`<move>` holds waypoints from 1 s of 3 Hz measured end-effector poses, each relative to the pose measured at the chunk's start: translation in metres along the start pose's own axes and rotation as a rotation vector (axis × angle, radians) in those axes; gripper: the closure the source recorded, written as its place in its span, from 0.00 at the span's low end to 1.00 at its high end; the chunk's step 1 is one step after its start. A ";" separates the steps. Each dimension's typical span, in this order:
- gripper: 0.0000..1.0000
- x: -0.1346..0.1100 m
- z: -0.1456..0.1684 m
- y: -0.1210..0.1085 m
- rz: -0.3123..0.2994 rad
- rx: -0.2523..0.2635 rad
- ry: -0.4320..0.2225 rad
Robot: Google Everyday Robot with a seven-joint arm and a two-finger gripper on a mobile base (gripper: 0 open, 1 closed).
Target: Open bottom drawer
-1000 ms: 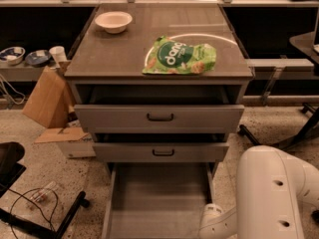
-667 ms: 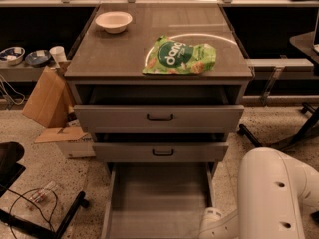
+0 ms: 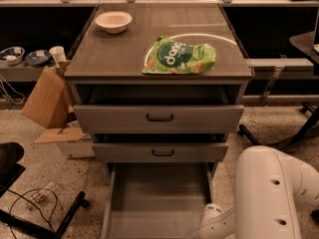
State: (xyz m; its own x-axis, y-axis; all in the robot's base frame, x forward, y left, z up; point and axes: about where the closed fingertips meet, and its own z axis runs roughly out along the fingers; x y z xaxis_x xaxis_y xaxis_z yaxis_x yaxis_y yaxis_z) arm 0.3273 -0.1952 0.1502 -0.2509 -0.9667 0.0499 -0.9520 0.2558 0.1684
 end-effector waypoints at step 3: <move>0.00 0.004 -0.094 0.011 0.016 0.100 0.118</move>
Offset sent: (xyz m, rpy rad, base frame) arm 0.0225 0.0054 0.0476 -0.1113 -0.0298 0.0459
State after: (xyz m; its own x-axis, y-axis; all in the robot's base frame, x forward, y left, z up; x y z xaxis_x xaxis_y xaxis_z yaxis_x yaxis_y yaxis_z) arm 0.3321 -0.1957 0.2448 -0.2498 -0.9536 0.1679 -0.9621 0.2640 0.0680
